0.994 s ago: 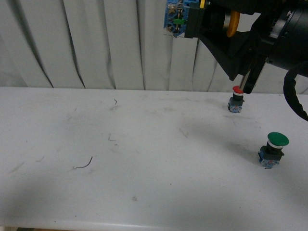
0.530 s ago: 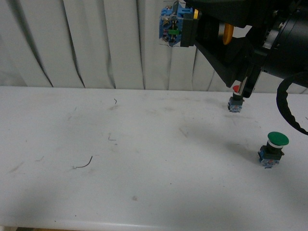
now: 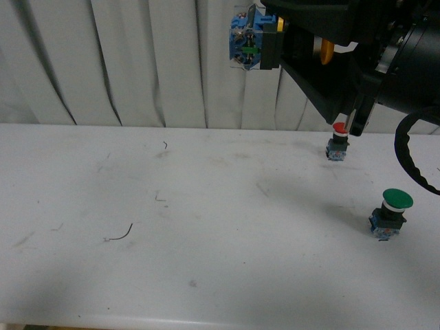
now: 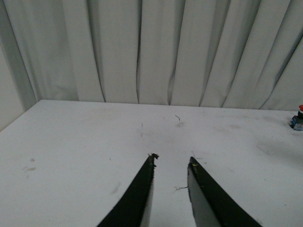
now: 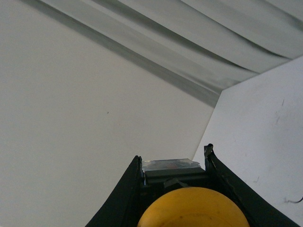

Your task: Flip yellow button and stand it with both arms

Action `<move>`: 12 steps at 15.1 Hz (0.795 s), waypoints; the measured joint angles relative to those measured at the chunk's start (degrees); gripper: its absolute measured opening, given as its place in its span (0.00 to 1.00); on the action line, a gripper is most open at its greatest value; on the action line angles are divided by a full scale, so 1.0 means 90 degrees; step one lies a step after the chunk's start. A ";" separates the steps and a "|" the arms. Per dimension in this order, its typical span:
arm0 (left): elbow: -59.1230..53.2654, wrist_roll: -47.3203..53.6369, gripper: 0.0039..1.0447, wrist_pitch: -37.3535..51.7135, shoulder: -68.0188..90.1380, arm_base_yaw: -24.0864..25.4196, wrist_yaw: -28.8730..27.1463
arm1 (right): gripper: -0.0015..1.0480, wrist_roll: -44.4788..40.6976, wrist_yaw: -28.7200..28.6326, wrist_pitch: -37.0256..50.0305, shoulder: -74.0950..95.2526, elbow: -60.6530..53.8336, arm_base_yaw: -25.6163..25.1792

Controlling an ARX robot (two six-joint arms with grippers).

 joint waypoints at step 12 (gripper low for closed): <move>0.0000 0.0007 0.94 0.0000 0.0000 0.0000 0.0000 | 0.34 -0.7932 0.3344 -0.4918 0.0250 0.2181 -0.1515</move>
